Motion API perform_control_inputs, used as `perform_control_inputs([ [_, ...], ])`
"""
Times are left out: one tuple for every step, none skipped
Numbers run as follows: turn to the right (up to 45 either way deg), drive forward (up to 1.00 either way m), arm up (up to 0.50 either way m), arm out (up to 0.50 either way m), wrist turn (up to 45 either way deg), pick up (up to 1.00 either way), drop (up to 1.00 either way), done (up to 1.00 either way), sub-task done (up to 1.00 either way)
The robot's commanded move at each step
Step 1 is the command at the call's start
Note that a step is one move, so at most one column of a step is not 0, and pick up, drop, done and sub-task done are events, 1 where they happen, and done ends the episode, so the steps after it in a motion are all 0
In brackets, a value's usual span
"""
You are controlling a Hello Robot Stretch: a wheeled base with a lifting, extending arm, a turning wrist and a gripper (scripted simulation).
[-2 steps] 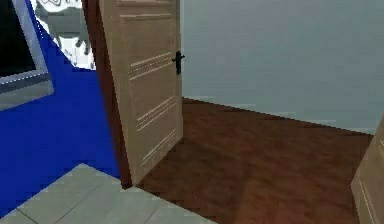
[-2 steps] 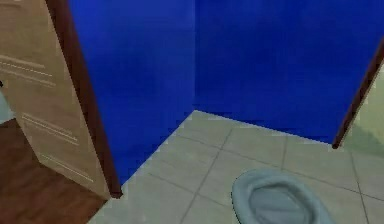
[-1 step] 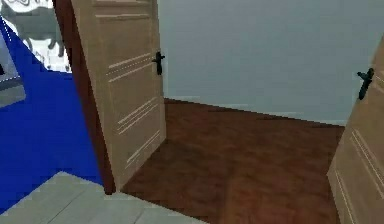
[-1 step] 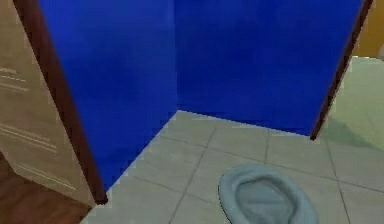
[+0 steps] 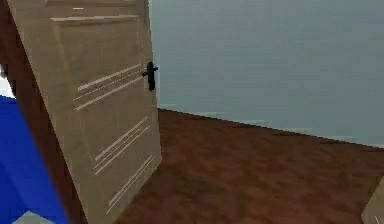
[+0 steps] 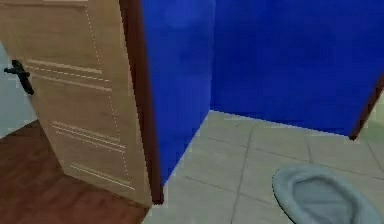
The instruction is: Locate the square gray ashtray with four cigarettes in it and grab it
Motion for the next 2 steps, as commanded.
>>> perform_control_inputs([
  [-45.0,0.00,0.00,0.00,0.0,0.00,0.00,0.00,0.00],
  [-36.0,0.00,0.00,0.00,0.0,0.00,0.00,0.00,0.00],
])
